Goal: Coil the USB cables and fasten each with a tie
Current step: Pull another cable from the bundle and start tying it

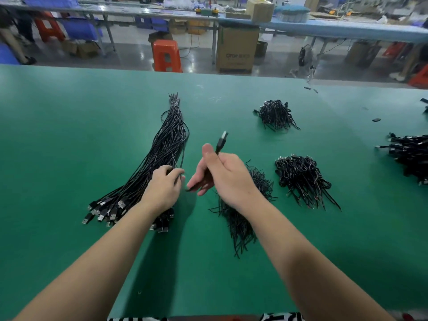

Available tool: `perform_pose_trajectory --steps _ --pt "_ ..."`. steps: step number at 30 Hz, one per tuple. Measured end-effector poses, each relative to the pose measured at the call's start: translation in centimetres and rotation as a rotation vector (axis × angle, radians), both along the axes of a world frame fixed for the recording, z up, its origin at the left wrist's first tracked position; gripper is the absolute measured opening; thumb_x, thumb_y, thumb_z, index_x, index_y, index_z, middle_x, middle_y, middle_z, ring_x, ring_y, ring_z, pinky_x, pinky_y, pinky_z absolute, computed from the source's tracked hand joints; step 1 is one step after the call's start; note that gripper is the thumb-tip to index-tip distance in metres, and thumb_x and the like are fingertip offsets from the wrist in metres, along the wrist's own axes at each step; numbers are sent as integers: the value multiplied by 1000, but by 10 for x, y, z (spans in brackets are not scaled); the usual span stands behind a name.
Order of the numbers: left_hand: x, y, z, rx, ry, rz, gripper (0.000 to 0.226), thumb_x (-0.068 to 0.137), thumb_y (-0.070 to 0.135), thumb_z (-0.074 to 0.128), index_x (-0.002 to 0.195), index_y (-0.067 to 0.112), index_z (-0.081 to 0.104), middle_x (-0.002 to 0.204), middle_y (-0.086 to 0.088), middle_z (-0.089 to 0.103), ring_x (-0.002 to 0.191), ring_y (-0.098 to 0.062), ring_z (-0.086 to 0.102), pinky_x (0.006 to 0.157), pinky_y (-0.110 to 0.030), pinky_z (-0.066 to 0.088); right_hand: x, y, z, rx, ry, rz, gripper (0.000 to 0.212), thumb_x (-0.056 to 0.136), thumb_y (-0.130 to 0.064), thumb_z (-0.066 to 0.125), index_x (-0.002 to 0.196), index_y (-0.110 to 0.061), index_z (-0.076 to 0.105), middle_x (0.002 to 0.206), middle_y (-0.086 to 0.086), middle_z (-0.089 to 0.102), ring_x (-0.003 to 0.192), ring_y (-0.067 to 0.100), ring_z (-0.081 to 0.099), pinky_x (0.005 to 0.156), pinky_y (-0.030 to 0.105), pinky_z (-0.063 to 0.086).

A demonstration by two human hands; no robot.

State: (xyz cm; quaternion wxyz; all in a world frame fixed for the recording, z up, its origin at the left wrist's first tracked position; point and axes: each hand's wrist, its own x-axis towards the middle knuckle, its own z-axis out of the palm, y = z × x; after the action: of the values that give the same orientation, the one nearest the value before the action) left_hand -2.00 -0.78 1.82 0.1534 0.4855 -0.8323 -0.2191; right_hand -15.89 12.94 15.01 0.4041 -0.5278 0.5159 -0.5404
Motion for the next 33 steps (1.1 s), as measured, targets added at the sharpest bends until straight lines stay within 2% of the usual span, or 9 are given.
perform_pose_trajectory --steps 3,5,9,13,16,22,24,28,33 --pt "-8 11 3 15 44 -69 29 106 27 39 117 9 59 130 -8 51 123 -28 44 102 -42 41 -17 5 18 -44 -37 -36 62 100 -56 36 57 -28 70 72 11 74 58 14 69 51 20 52" --pt "-7 19 6 59 -28 -128 35 106 37 35 97 11 56 101 -5 62 96 -28 58 85 -43 48 -31 6 29 -42 -2 -123 62 104 -53 33 59 -31 70 72 8 73 51 8 58 47 14 42" --pt "6 33 7 93 -147 -212 40 105 45 33 88 16 55 81 0 68 76 -20 62 77 -41 52 -57 7 44 21 -168 -228 47 105 -46 39 74 -21 64 63 0 65 45 8 42 41 17 30" --pt "13 46 15 199 -114 -245 36 104 44 41 78 23 56 67 7 70 61 -7 66 61 -30 51 -69 7 44 14 -332 -131 18 107 -16 43 105 -6 58 75 3 62 59 9 53 53 22 47" --pt "19 54 23 506 -51 -286 35 103 41 46 82 18 60 73 -1 73 54 -21 71 52 -27 52 -68 4 37 -29 -428 -78 22 105 0 39 111 0 61 87 8 66 69 10 61 68 22 55" --pt "25 50 51 384 -249 -421 32 88 62 61 99 33 67 92 12 72 79 -1 69 76 -28 58 -64 -1 19 13 -248 -119 22 99 -29 56 95 -21 75 64 -4 59 61 8 47 64 20 43" --pt "24 48 71 466 16 -389 46 84 65 58 118 34 63 107 11 72 95 -2 69 91 -35 57 -57 -1 9 78 -301 -77 25 97 -38 56 90 -23 74 59 -5 48 55 11 46 60 23 45" --pt "12 51 114 555 705 -287 52 94 58 50 133 25 58 127 1 68 116 -21 65 98 -44 51 -33 0 -11 212 -274 22 35 105 -40 48 94 -14 68 57 -8 32 47 10 21 41 21 20" --pt "-7 63 134 552 593 -332 54 94 59 46 132 25 63 130 9 66 124 -8 59 110 -35 41 -4 2 -20 238 -362 73 26 108 -25 44 91 -12 58 58 -11 44 49 5 23 41 17 20"
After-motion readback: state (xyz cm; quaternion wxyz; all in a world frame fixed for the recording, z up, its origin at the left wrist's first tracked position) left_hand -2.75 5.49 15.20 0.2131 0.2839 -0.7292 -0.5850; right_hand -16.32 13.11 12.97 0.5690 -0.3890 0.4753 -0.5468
